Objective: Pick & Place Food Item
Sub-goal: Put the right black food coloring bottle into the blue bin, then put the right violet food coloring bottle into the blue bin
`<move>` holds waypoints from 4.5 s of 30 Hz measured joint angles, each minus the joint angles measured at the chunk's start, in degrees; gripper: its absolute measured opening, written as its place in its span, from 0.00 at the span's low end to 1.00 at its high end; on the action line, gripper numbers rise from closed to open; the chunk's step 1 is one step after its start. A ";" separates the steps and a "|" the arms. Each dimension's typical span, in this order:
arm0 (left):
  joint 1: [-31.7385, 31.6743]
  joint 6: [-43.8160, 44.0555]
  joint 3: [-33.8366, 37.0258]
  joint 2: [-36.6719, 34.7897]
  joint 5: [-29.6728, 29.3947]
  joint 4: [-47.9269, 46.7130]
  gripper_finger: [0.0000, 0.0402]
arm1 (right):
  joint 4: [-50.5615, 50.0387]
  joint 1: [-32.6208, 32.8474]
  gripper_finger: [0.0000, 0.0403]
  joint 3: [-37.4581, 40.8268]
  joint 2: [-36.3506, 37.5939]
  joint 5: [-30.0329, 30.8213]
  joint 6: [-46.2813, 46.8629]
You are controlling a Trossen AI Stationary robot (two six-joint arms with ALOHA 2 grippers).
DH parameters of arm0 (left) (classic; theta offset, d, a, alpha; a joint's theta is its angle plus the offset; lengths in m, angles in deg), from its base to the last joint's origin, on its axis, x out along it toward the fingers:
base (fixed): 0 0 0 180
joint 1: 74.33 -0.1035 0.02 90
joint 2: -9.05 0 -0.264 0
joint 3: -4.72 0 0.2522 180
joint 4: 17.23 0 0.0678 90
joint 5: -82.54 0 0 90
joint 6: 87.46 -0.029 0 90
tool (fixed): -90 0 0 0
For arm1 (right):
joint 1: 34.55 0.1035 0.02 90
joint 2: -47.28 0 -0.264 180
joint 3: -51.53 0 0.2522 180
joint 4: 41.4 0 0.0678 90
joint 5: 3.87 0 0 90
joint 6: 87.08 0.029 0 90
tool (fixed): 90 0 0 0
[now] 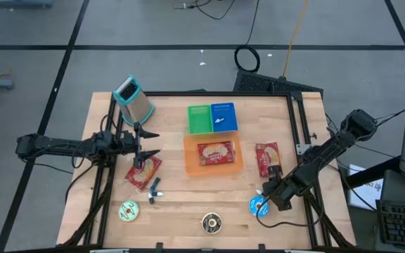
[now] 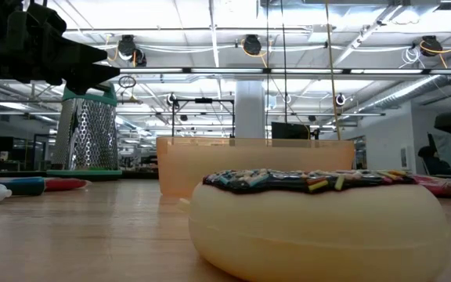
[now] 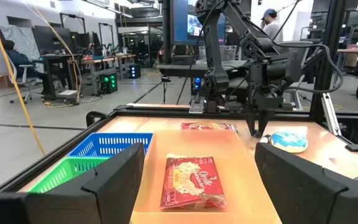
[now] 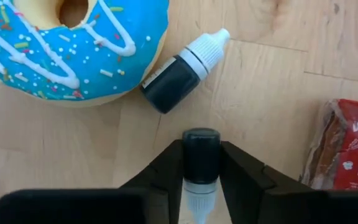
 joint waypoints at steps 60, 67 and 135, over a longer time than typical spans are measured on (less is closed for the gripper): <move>0.00 0.00 0.00 0.02 -0.01 0.00 0.76 | 62.67 -63.76 0.17 -0.57 -5.68 -0.12 -21.66; -0.02 0.00 0.00 0.02 0.00 -0.01 0.76 | 67.89 -65.40 0.17 -0.53 -12.44 -0.15 -21.67; 0.00 0.00 0.00 0.02 0.00 -0.02 0.76 | 55.88 -46.71 0.45 -0.46 0.34 -19.27 -31.14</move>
